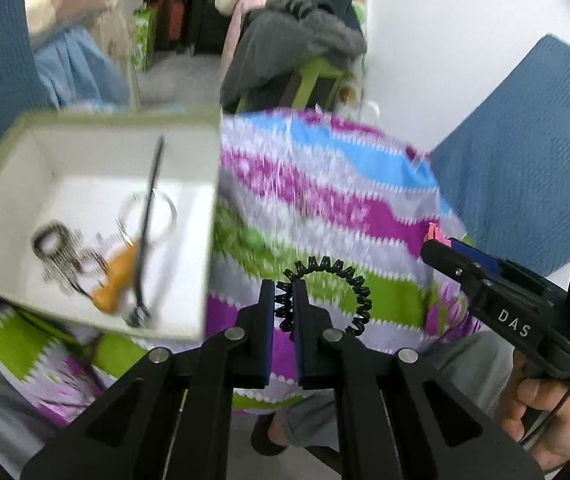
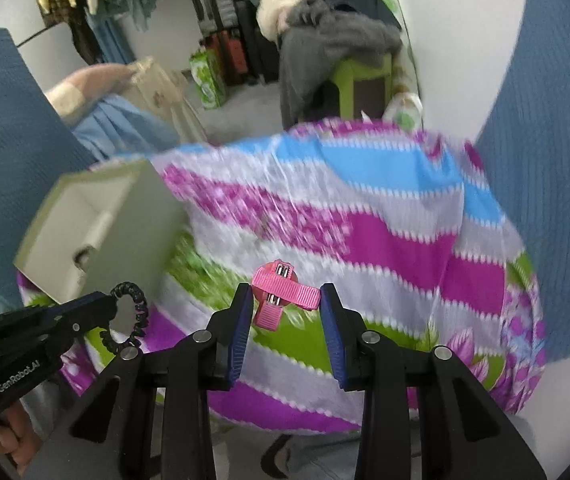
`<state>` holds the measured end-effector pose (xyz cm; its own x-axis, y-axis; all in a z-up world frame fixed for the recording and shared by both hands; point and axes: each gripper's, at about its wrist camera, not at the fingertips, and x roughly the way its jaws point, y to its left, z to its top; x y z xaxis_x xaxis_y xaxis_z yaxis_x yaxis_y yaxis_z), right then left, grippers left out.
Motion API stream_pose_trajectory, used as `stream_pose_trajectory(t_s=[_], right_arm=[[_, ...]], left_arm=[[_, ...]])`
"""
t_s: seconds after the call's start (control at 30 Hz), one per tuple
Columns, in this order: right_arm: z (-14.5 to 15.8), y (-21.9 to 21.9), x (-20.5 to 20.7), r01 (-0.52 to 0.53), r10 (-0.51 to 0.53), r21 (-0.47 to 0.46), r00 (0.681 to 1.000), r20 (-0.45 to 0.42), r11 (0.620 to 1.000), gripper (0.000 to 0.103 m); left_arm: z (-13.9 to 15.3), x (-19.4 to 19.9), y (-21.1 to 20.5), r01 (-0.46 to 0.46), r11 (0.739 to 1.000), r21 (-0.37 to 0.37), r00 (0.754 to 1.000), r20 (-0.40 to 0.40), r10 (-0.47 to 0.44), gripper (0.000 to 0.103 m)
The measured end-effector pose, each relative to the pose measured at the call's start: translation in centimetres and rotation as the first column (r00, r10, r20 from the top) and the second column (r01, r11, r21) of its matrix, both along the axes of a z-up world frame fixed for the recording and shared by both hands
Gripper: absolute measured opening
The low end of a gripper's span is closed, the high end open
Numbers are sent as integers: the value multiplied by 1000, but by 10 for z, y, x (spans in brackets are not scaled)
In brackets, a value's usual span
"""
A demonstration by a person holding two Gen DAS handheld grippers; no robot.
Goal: Organize jewelry
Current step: 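Lift the bracelet and pink clip with both tools and carry them over the box, then lower the bracelet and pink clip into the box and open both tools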
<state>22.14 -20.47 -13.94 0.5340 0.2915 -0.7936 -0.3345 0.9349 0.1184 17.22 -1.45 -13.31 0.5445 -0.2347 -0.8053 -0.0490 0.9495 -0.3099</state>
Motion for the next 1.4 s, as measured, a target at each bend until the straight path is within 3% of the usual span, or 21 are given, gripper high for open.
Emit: stream_pose_trajectory(t_s=[0.3, 0.6, 0.97, 1.4], right_arm=[[74, 52, -3, -78, 71, 60, 990, 123, 995, 32], [112, 109, -16, -141, 130, 32, 967, 218, 990, 32], [88, 177, -19, -205, 193, 63, 968, 161, 977, 32], [14, 207, -1, -153, 153, 9, 988, 19, 988, 33]], left_arm=[[73, 7, 54, -37, 999, 35, 992, 120, 32, 8], [107, 1, 109, -77, 994, 73, 982, 179, 62, 8], [91, -10, 168, -105, 989, 108, 985, 150, 88, 8], [12, 7, 199, -81, 994, 76, 997, 10, 81, 8]])
